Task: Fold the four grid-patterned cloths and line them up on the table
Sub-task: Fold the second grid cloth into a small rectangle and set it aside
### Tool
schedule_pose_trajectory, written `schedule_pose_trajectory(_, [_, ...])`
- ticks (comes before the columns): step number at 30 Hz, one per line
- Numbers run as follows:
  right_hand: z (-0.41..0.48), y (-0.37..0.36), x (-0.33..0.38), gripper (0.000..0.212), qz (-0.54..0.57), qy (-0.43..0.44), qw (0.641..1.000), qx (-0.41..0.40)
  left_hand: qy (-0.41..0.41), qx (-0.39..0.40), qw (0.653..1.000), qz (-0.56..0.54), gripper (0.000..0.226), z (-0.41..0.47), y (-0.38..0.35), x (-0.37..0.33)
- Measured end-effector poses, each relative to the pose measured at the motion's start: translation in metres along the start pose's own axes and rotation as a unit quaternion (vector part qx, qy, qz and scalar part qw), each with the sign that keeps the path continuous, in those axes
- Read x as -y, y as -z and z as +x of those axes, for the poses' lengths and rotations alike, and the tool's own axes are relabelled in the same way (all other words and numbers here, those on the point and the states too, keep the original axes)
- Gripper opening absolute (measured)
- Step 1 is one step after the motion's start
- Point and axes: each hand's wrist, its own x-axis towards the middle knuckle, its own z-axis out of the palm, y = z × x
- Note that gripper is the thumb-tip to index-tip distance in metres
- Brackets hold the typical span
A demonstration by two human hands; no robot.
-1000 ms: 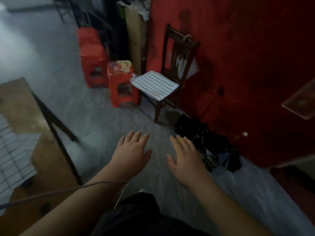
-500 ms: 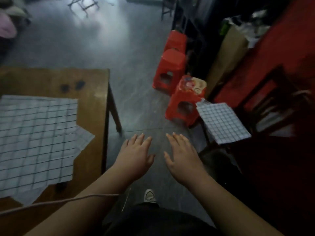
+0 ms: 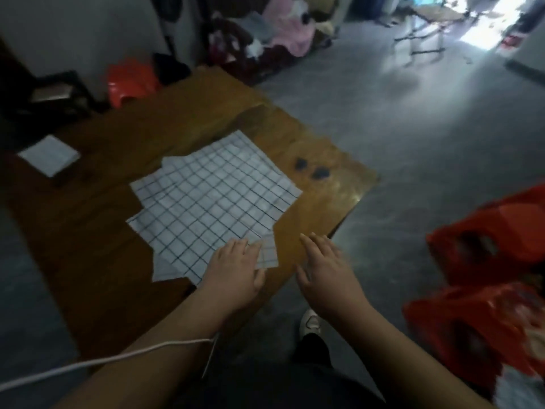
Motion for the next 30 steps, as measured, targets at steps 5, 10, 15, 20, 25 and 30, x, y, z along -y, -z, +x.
schedule_pose_trajectory(5, [0.074,-0.002,-0.002,0.065,-0.037,0.144,0.985,0.083,0.139,-0.041,0.986,-0.084,0.064,0.01,0.0,0.013])
schedule_pose_trajectory(10, [0.138,-0.019,-0.001,0.063,-0.076,0.255,0.948,0.173,0.257,-0.052,0.955,-0.138,0.061,0.008,-0.019,0.027])
schedule_pose_trajectory(15, [0.172,-0.069,-0.002,0.064,-0.111,0.277,0.917,0.263,0.303,-0.049,0.936,-0.172,0.059,0.009,-0.053,0.038])
schedule_pose_trajectory(20, [0.195,-0.114,0.001,0.055,-0.103,0.272,0.919,0.265,0.278,-0.045,0.94,-0.194,0.058,0.023,-0.099,0.063])
schedule_pose_trajectory(25, [0.203,-0.149,0.001,0.056,-0.105,0.242,0.939,0.222,0.251,-0.097,0.941,-0.203,0.04,0.022,-0.136,0.087])
schedule_pose_trajectory(30, [0.192,-0.158,0.001,0.027,-0.086,0.246,0.952,0.161,0.237,-0.191,0.931,-0.202,0.01,0.012,-0.141,0.097])
